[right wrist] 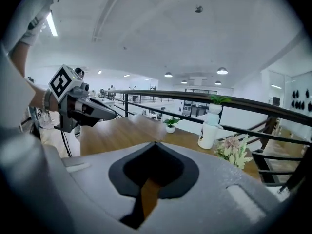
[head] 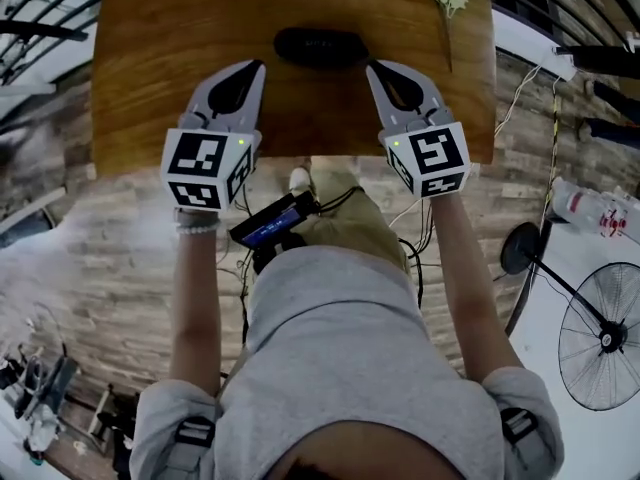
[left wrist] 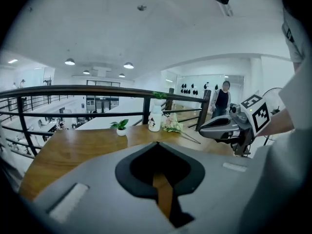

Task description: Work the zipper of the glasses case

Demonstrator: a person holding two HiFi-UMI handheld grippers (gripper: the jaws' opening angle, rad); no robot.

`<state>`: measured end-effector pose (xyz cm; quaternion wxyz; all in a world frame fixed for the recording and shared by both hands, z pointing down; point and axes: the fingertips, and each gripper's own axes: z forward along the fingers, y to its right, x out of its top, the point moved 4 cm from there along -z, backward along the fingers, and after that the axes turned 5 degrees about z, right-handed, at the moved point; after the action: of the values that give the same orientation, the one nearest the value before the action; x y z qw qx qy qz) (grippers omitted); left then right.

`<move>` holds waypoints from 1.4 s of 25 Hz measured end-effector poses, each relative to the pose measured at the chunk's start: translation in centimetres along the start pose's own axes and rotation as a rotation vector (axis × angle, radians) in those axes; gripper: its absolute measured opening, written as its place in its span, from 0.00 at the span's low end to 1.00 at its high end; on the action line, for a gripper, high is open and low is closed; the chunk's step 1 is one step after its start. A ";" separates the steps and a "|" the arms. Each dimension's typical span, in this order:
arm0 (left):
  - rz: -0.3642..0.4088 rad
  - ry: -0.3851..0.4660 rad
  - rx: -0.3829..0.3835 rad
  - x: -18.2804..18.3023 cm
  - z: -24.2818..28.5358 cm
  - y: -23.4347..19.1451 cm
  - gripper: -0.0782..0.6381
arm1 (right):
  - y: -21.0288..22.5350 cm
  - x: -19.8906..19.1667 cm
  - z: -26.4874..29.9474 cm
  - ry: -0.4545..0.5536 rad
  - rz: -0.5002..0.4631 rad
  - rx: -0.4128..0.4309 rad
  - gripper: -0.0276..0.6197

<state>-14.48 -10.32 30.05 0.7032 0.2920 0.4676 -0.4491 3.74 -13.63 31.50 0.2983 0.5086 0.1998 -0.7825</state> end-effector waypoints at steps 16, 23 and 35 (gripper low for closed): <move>0.039 0.116 0.013 3.6 -6.4 1.6 0.13 | -1.2 3.1 -6.5 0.096 0.075 -0.074 0.05; 0.026 0.104 -0.017 2.8 -6.8 2.3 0.13 | -1.9 2.8 -7.2 0.099 0.105 -0.081 0.05; 0.029 0.105 -0.026 2.5 -7.0 2.6 0.13 | -2.8 3.2 -7.2 0.101 0.068 -0.074 0.05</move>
<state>-14.51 -4.27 25.01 0.6881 0.3126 0.5053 -0.4165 5.77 -8.00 25.71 0.3331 0.5426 0.2258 -0.7374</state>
